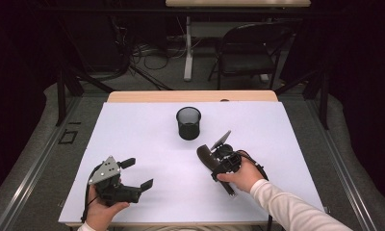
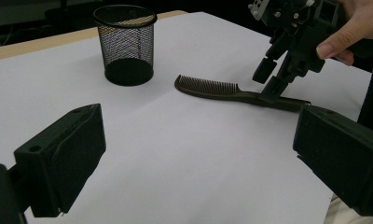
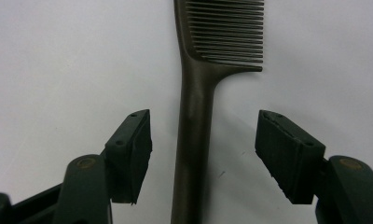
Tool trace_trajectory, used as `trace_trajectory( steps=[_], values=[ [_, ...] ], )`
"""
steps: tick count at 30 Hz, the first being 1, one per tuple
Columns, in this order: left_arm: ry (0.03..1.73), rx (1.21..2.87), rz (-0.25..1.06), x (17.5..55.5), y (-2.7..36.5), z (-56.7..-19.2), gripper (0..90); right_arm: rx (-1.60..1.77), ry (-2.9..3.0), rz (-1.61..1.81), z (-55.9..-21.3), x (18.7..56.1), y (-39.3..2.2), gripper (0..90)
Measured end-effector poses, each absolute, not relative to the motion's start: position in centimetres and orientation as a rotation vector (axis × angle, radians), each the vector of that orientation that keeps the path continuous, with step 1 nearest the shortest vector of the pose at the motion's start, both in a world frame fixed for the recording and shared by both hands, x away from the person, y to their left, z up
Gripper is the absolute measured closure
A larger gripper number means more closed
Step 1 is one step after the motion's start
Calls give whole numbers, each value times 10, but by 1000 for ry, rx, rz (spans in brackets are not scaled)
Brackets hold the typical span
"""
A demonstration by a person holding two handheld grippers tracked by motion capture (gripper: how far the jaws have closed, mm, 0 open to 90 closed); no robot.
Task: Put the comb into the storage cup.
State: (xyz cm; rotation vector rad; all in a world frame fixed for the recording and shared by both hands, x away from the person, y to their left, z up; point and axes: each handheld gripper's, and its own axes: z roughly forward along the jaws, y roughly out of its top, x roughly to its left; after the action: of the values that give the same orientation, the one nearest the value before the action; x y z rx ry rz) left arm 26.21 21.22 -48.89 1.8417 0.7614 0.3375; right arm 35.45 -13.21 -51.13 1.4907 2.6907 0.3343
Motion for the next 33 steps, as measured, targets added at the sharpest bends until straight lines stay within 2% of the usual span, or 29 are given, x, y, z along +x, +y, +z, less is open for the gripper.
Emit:
trace_trajectory(
  steps=[1,2,4,11,14,25,33],
  values=[
    [762,1840,337,262,212,-489,26,1447,2786,22,-497,360,-131,369],
    [762,1840,337,262,212,-489,26,1456,2786,24,-498,360,-131,371],
    [765,1840,334,262,212,-489,29,1489,2675,384,-519,355,-130,388],
    [764,1843,333,262,212,-490,32,1488,2733,149,-515,359,-128,455],
    [763,1846,333,262,212,-490,33,1519,2677,283,-523,357,-128,472],
    [765,1845,331,263,212,-491,39,1573,2686,253,-522,360,-130,585],
    [766,1844,331,263,212,-491,40,1620,2674,267,-522,359,-129,621]
  ],
)
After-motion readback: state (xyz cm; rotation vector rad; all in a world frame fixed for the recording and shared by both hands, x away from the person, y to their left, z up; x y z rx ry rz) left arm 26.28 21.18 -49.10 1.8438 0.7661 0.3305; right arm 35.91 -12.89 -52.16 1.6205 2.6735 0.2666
